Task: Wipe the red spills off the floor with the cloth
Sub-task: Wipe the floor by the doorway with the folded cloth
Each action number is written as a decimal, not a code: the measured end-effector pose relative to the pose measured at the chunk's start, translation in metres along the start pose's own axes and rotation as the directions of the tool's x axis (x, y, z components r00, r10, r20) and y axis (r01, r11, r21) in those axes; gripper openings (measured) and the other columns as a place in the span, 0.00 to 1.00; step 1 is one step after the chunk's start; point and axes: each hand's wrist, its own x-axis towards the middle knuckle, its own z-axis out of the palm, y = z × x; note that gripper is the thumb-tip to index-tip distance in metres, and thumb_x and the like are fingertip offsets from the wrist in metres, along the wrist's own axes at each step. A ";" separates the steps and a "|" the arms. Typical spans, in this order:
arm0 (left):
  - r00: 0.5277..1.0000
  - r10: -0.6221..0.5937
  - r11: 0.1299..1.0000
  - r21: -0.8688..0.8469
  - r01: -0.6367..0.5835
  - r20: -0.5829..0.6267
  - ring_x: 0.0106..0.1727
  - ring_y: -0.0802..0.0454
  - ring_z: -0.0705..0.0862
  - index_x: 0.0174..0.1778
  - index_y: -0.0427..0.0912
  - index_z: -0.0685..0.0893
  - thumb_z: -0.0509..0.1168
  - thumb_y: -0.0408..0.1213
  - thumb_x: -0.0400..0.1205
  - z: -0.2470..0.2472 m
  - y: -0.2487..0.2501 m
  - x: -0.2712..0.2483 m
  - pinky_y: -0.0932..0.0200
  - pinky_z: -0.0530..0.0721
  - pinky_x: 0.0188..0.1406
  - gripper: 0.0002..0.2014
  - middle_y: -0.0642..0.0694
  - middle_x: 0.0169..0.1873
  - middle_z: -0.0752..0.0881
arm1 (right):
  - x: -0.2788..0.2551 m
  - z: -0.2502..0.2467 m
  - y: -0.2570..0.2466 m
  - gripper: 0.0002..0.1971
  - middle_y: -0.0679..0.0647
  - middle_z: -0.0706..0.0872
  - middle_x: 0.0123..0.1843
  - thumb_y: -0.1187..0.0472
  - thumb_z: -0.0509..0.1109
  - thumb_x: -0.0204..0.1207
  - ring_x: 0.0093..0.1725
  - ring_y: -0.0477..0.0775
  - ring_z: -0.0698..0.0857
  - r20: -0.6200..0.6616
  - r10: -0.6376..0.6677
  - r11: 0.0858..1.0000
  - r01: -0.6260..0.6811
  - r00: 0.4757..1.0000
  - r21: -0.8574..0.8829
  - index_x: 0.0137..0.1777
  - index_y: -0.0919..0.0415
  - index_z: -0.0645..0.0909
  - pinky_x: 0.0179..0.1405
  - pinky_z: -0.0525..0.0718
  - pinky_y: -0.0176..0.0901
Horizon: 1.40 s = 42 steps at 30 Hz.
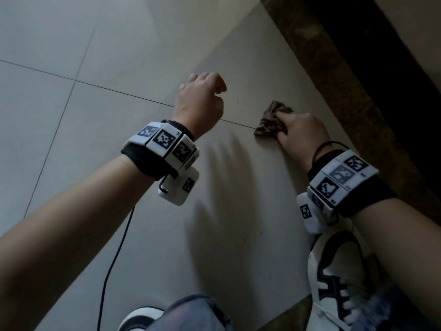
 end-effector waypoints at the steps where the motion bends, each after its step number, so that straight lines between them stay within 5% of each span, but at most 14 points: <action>1: 1.000 -0.011 1.000 -0.004 0.011 -0.004 0.63 0.45 0.77 0.58 0.43 0.81 0.57 0.29 0.76 -0.002 -0.003 -0.001 0.53 0.73 0.64 0.16 0.48 0.58 0.84 | 0.000 0.001 0.000 0.22 0.65 0.83 0.66 0.62 0.65 0.78 0.65 0.66 0.82 -0.042 0.013 0.999 -0.011 0.999 0.053 0.73 0.57 0.75 0.66 0.78 0.50; 7: 0.997 -0.078 0.996 -0.043 0.076 -0.030 0.62 0.46 0.77 0.56 0.42 0.83 0.57 0.28 0.75 -0.014 -0.019 -0.012 0.54 0.74 0.63 0.16 0.47 0.56 0.86 | 0.045 -0.007 -0.009 0.23 0.66 0.84 0.65 0.63 0.63 0.77 0.65 0.64 0.82 -0.182 0.102 0.975 -0.062 0.978 0.213 0.74 0.55 0.75 0.67 0.76 0.45; 13: 0.989 -0.141 0.986 -0.095 0.136 -0.048 0.58 0.44 0.79 0.54 0.43 0.84 0.57 0.29 0.75 -0.022 -0.032 -0.020 0.51 0.76 0.62 0.15 0.47 0.55 0.86 | 0.078 -0.015 -0.038 0.26 0.61 0.72 0.78 0.64 0.63 0.80 0.76 0.62 0.72 -0.063 -0.153 0.987 0.156 0.986 0.045 0.79 0.55 0.68 0.75 0.67 0.43; 18: 0.991 -0.134 0.986 -0.103 0.130 -0.030 0.59 0.45 0.79 0.53 0.42 0.84 0.57 0.30 0.76 -0.020 -0.032 -0.026 0.50 0.77 0.62 0.14 0.47 0.54 0.87 | 0.047 -0.008 -0.053 0.26 0.59 0.65 0.82 0.63 0.61 0.82 0.75 0.65 0.71 0.112 -0.421 0.900 0.430 0.900 -0.072 0.80 0.52 0.66 0.72 0.69 0.47; 22: 0.994 -0.106 0.990 -0.099 0.106 -0.003 0.61 0.44 0.79 0.52 0.42 0.85 0.57 0.30 0.76 -0.019 -0.028 -0.030 0.48 0.77 0.62 0.14 0.45 0.54 0.86 | -0.007 0.003 -0.047 0.27 0.63 0.56 0.84 0.62 0.59 0.83 0.80 0.64 0.64 0.287 -0.488 0.844 0.530 0.825 -0.089 0.81 0.50 0.61 0.74 0.67 0.49; 26: 0.997 -0.077 0.993 -0.094 0.077 0.013 0.61 0.44 0.78 0.51 0.41 0.85 0.58 0.30 0.76 -0.015 -0.021 -0.035 0.49 0.76 0.63 0.13 0.44 0.54 0.86 | -0.055 0.018 -0.039 0.29 0.60 0.52 0.85 0.65 0.58 0.83 0.80 0.60 0.63 0.484 -0.522 0.733 0.659 0.703 -0.166 0.82 0.49 0.58 0.71 0.73 0.49; 28: 0.998 -0.061 0.994 -0.083 0.063 0.029 0.61 0.43 0.78 0.52 0.41 0.85 0.58 0.30 0.76 -0.012 -0.018 -0.037 0.48 0.76 0.63 0.13 0.44 0.55 0.86 | -0.071 0.029 -0.039 0.26 0.69 0.70 0.77 0.67 0.67 0.76 0.67 0.67 0.79 0.425 -0.677 0.617 0.778 0.601 -0.116 0.74 0.56 0.74 0.53 0.86 0.50; 30: 0.998 -0.049 0.996 -0.075 0.052 0.043 0.61 0.42 0.79 0.52 0.42 0.85 0.58 0.31 0.76 -0.011 -0.014 -0.037 0.49 0.75 0.63 0.13 0.44 0.55 0.86 | -0.078 0.034 -0.037 0.20 0.69 0.86 0.60 0.65 0.71 0.64 0.44 0.66 0.89 0.437 -0.760 0.462 0.873 0.480 -0.156 0.58 0.58 0.88 0.21 0.85 0.43; 32: 0.998 -0.040 0.996 -0.076 0.043 0.047 0.60 0.42 0.79 0.51 0.42 0.86 0.58 0.31 0.76 -0.011 -0.012 -0.038 0.49 0.75 0.63 0.13 0.44 0.55 0.86 | -0.081 0.037 -0.036 0.18 0.67 0.89 0.53 0.62 0.75 0.59 0.36 0.63 0.89 0.438 -0.815 0.333 0.925 0.379 -0.181 0.52 0.58 0.90 0.12 0.78 0.37; 34: 0.998 -0.026 0.996 -0.081 0.031 0.054 0.59 0.42 0.78 0.51 0.42 0.86 0.58 0.31 0.76 -0.012 -0.011 -0.040 0.49 0.76 0.61 0.13 0.43 0.55 0.86 | -0.079 0.034 -0.038 0.21 0.64 0.90 0.51 0.60 0.84 0.53 0.34 0.61 0.89 0.437 -0.838 0.296 0.945 0.326 -0.137 0.49 0.55 0.90 0.11 0.75 0.34; 36: 0.999 0.001 0.997 -0.071 0.002 0.053 0.58 0.41 0.78 0.51 0.42 0.86 0.59 0.30 0.76 -0.014 -0.014 -0.042 0.49 0.77 0.59 0.13 0.43 0.54 0.87 | -0.069 0.031 -0.038 0.20 0.62 0.91 0.49 0.62 0.86 0.51 0.34 0.59 0.89 0.431 -0.834 0.320 0.939 0.344 -0.131 0.45 0.55 0.90 0.11 0.74 0.33; 38: 0.999 0.007 0.999 -0.054 -0.005 0.036 0.58 0.41 0.78 0.51 0.42 0.86 0.59 0.30 0.76 -0.016 -0.020 -0.045 0.51 0.76 0.59 0.13 0.44 0.54 0.87 | -0.054 0.029 -0.042 0.12 0.63 0.90 0.46 0.66 0.81 0.57 0.33 0.61 0.89 0.388 -0.817 0.388 0.904 0.427 -0.178 0.41 0.60 0.88 0.12 0.76 0.35; 40: 1.000 -0.013 0.999 -0.043 0.014 0.026 0.59 0.42 0.78 0.51 0.42 0.86 0.59 0.30 0.76 -0.018 -0.027 -0.051 0.51 0.75 0.60 0.13 0.45 0.54 0.86 | -0.043 0.023 -0.046 0.07 0.66 0.90 0.46 0.64 0.68 0.67 0.34 0.63 0.89 0.274 -0.765 0.538 0.812 0.583 -0.226 0.40 0.65 0.87 0.18 0.82 0.40; 42: 0.998 -0.043 0.998 -0.037 0.045 0.047 0.61 0.42 0.77 0.52 0.42 0.85 0.59 0.31 0.77 -0.017 -0.031 -0.057 0.51 0.74 0.61 0.12 0.45 0.55 0.86 | -0.032 0.018 -0.045 0.16 0.68 0.85 0.59 0.59 0.61 0.78 0.50 0.67 0.88 0.181 -0.602 0.748 0.629 0.777 -0.213 0.56 0.67 0.84 0.42 0.86 0.49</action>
